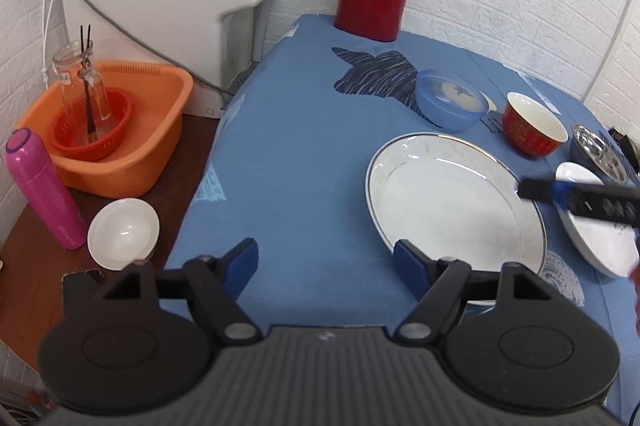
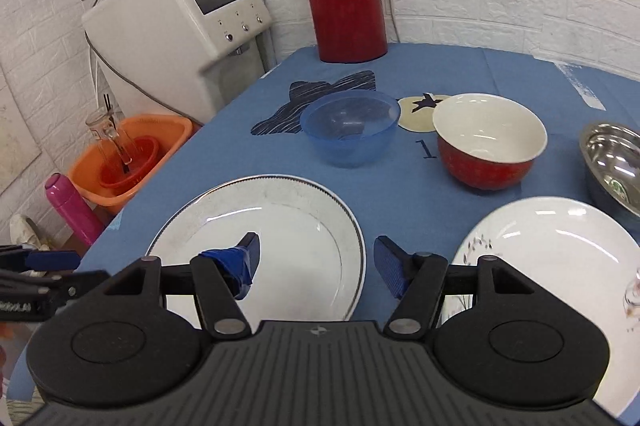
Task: Organize plates and bowls
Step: 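Lift and carry the gold-rimmed plate toward the plain white plate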
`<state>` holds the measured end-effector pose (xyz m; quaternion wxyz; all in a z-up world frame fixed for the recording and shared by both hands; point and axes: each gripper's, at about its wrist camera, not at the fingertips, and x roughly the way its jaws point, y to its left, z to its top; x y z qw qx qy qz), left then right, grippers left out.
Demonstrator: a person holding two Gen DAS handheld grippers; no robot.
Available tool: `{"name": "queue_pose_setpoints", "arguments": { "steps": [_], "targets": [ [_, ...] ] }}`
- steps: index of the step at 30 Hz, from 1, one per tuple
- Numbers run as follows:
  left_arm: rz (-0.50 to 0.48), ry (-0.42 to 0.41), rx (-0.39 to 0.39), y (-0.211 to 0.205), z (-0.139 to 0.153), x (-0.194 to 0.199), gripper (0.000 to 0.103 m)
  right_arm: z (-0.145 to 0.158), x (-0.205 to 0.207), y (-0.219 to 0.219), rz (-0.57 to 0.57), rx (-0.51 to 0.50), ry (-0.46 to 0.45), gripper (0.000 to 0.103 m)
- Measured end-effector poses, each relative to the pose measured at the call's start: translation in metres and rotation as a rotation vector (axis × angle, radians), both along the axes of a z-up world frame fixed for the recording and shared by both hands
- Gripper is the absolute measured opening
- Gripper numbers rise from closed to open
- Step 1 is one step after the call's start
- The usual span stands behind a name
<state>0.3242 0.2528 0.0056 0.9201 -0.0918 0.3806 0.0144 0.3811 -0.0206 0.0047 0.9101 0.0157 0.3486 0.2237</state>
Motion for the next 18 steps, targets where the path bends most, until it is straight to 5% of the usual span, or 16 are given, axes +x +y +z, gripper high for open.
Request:
{"name": "queue_pose_setpoints", "arguments": {
  "steps": [12, 18],
  "targets": [
    [-0.028, 0.043, 0.001, -0.017, -0.011, 0.051, 0.081, -0.036, 0.007, 0.020, -0.022, -0.025, 0.110, 0.051],
    [-0.029, 0.088, 0.011, -0.023, -0.024, 0.068, 0.081, -0.044, -0.002, 0.032, 0.046, -0.112, 0.002, 0.054]
  ]
}}
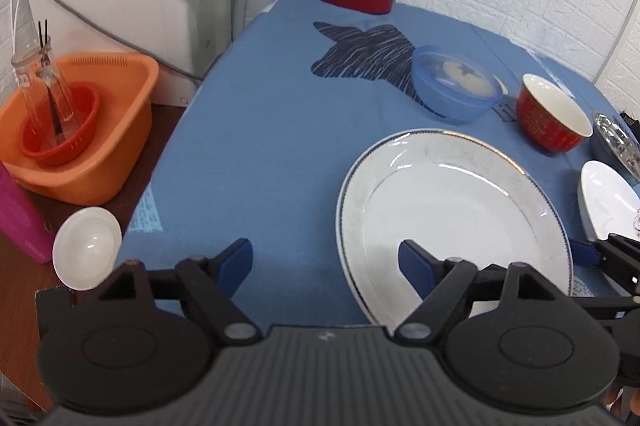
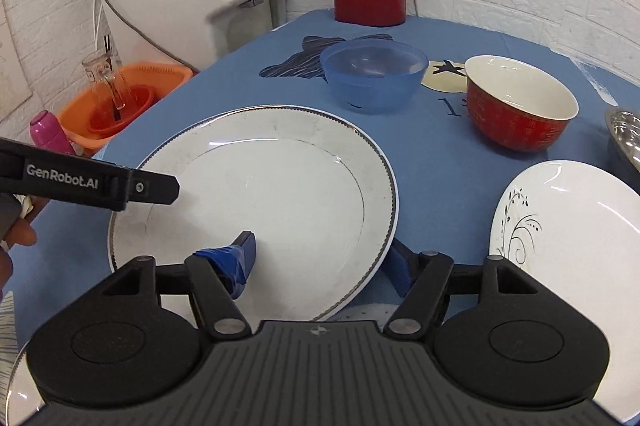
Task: Organize plates and bowls
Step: 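Lift and carry the gold-rimmed plate toward the plain white plate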
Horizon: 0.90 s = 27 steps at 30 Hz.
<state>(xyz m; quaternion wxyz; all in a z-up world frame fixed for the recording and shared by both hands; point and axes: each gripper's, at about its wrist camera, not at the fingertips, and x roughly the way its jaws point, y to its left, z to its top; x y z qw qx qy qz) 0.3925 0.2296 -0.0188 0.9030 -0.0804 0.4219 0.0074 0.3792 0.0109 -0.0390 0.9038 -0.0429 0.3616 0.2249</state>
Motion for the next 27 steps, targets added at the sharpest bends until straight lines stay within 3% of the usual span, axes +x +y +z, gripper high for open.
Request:
{"name": "queue_pose_setpoints", "arguments": {
  "steps": [7, 10, 11, 12, 17, 20, 27],
  "targets": [
    [-0.003, -0.002, 0.005, -0.004, -0.003, 0.004, 0.079, 0.002, 0.008, 0.000, 0.018, -0.013, 0.013, 0.057],
    [-0.007, -0.012, 0.034, -0.008, -0.002, 0.004, 0.057, 0.000, 0.006, -0.002, 0.052, -0.008, -0.011, 0.049],
    [-0.033, -0.016, 0.001, -0.008, 0.000, 0.003, 0.031, 0.000, 0.005, -0.004, 0.060, -0.005, -0.022, 0.044],
    [-0.043, -0.008, -0.038, -0.008, 0.002, 0.003, 0.022, 0.000, 0.006, -0.006, 0.057, -0.004, -0.025, 0.039],
    [-0.005, -0.010, -0.011, -0.013, 0.005, 0.008, 0.017, 0.002, 0.005, -0.002, 0.025, -0.010, -0.023, 0.035],
    [-0.009, -0.061, 0.055, -0.018, 0.018, 0.004, 0.016, 0.009, 0.003, -0.003, 0.019, 0.038, -0.024, 0.035],
    [-0.017, -0.098, 0.039, -0.017, 0.039, -0.007, 0.016, 0.027, -0.005, -0.005, 0.008, 0.049, -0.093, 0.035]
  ]
}}
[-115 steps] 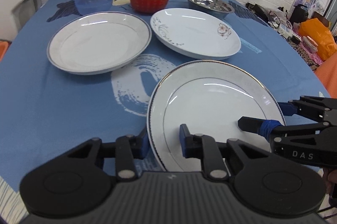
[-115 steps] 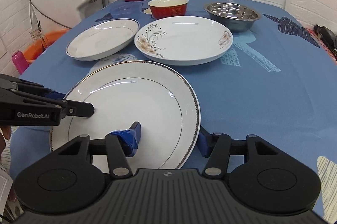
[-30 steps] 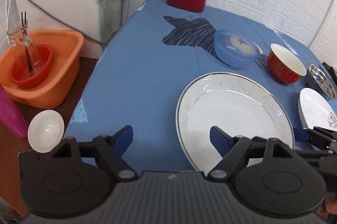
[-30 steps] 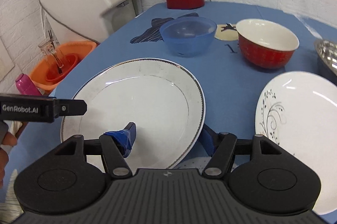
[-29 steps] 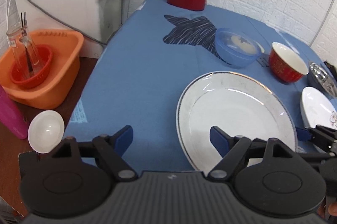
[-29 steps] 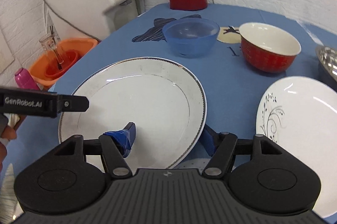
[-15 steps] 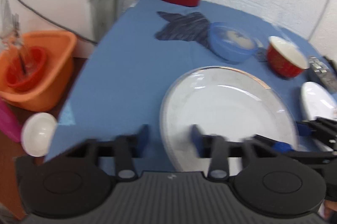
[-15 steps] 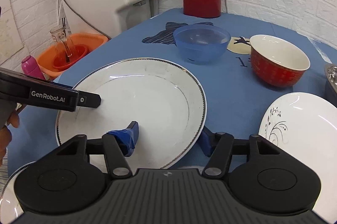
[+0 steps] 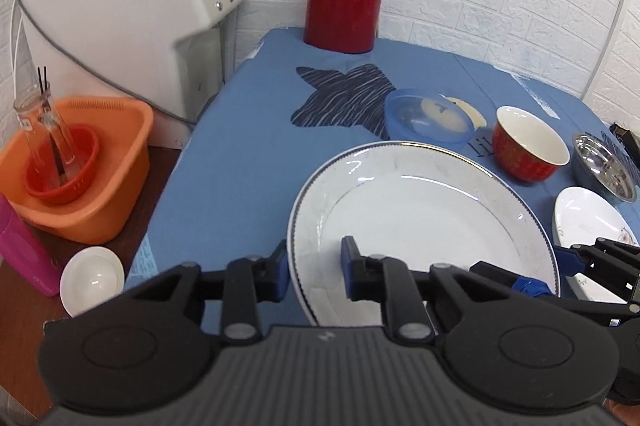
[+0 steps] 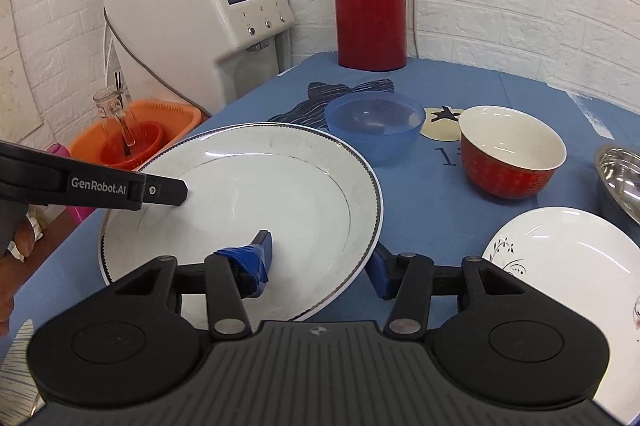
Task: Organize plates and bowls
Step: 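Lift and carry the gold-rimmed plate toward the plain white plate, then lower the gold-rimmed plate onto the plain white plate and open both grippers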
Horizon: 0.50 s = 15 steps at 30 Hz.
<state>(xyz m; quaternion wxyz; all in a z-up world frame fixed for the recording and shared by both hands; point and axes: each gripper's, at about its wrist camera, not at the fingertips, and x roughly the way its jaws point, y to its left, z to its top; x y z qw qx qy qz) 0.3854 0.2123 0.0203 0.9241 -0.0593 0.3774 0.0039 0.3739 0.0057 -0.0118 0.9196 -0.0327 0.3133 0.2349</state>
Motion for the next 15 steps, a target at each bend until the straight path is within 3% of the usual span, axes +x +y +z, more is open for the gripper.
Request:
{"name": "queue_pose_setpoints", "arguments": {
  "steps": [8, 15],
  "targets": [
    [-0.013, -0.029, 0.000, -0.010, 0.023, -0.073, 0.017, 0.022, -0.070, -0.012, 0.017, 0.022, -0.048, 0.036],
    [-0.038, -0.024, 0.013, -0.027, 0.007, -0.150, 0.017, 0.014, -0.143, -0.026, -0.033, 0.064, -0.018, 0.039]
  ]
}}
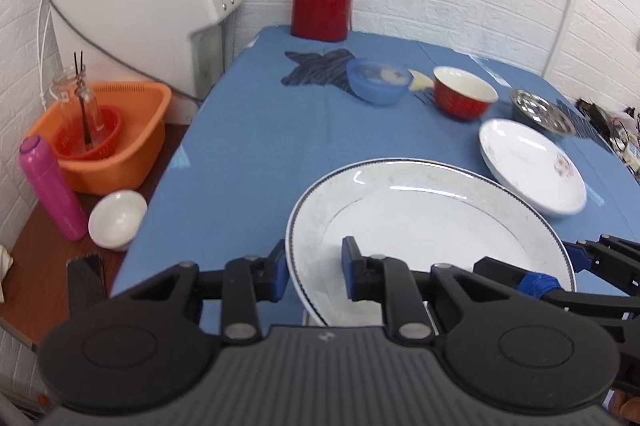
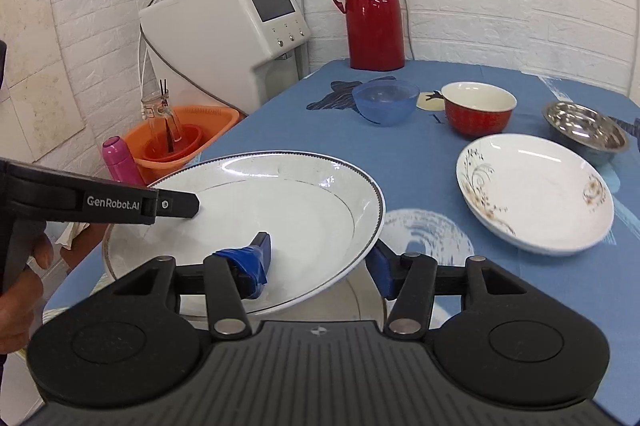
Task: Organize plates and bowls
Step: 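Lower the gold-rimmed plate onto the plain white plate and open both grippers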
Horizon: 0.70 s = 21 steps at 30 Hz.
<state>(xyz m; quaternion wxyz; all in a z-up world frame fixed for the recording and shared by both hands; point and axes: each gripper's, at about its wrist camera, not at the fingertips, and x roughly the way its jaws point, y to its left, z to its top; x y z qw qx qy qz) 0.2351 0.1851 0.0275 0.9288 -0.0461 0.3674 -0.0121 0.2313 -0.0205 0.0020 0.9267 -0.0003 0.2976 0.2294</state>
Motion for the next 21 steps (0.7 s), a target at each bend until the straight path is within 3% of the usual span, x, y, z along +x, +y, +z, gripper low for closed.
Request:
{"name": "queue_pose_setpoints", "arguments": {
  "steps": [4, 9, 17, 19, 20, 21],
  "targets": [
    [-0.006, 0.013, 0.033, -0.007, -0.015, -0.019, 0.017, -0.017, -0.019, -0.001, -0.034, 0.004, 0.030, 0.039],
    [0.005, 0.021, 0.019, -0.005, -0.030, -0.018, 0.018, -0.030, -0.025, 0.002, -0.054, 0.006, 0.030, 0.039],
    [-0.014, 0.000, -0.076, 0.006, -0.042, -0.020, 0.025, -0.037, -0.029, -0.011, -0.086, 0.118, 0.025, 0.039],
    [-0.019, 0.002, -0.079, 0.005, -0.041, -0.019, 0.032, -0.036, -0.028, -0.012, -0.087, 0.128, 0.033, 0.039],
    [-0.020, -0.010, -0.074, 0.005, -0.039, -0.020, 0.047, -0.036, -0.029, -0.012, -0.088, 0.133, 0.036, 0.039],
    [-0.022, -0.028, -0.068, 0.005, -0.036, -0.022, 0.053, -0.036, -0.029, -0.013, -0.094, 0.141, 0.037, 0.040]
  ]
}}
